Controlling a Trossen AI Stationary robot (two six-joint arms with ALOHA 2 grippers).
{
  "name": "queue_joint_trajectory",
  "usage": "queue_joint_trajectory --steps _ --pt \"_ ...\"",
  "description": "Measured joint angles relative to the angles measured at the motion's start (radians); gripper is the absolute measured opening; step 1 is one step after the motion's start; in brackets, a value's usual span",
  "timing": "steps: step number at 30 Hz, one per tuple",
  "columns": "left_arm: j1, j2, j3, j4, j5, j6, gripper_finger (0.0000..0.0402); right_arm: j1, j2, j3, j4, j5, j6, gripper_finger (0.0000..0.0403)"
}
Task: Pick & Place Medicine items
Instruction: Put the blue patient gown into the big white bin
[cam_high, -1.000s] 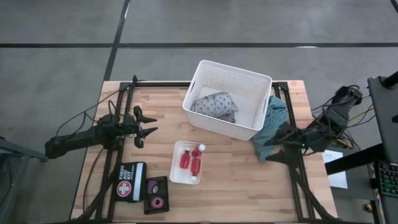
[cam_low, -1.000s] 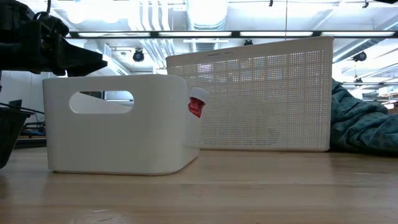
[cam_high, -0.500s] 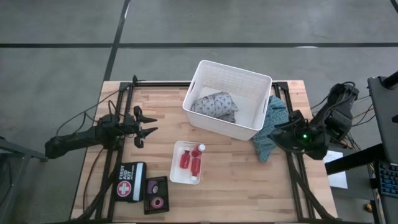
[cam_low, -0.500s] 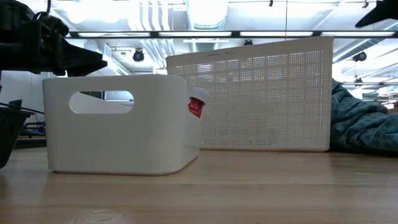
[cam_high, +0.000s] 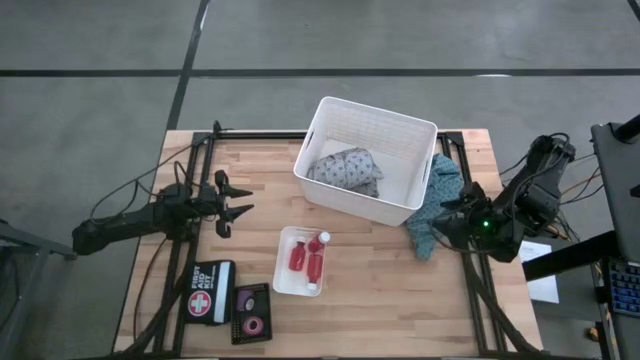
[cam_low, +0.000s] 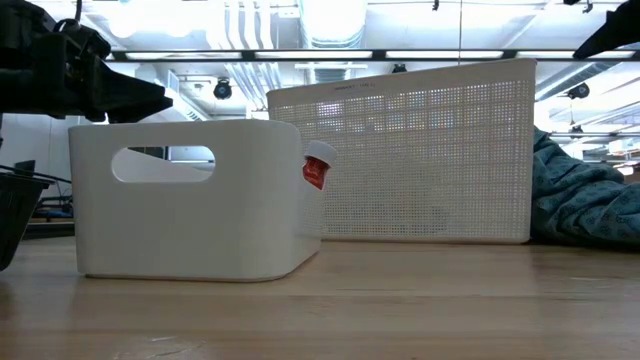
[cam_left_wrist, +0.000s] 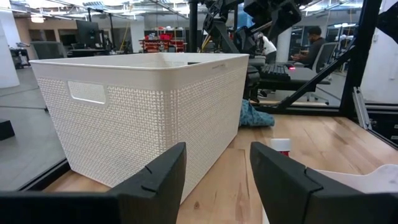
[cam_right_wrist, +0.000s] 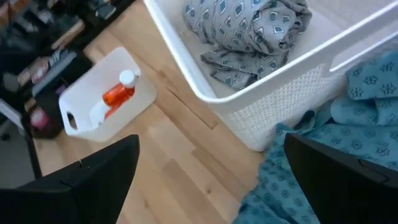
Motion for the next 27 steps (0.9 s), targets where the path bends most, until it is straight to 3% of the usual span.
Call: queue_joint_trajectory --steps 13,27 --pt "0.0 0.0 0.0 0.0 0.0 0.0 0.0184 0.001 0.028 0.0 -0.014 -0.063 -0.071 0.0396" --pt "0.0 0.0 0.0 0.0 0.0 0.0 0.0184 -0.017 0.17 0.015 -0.173 -0.158 0.045 0.0396"
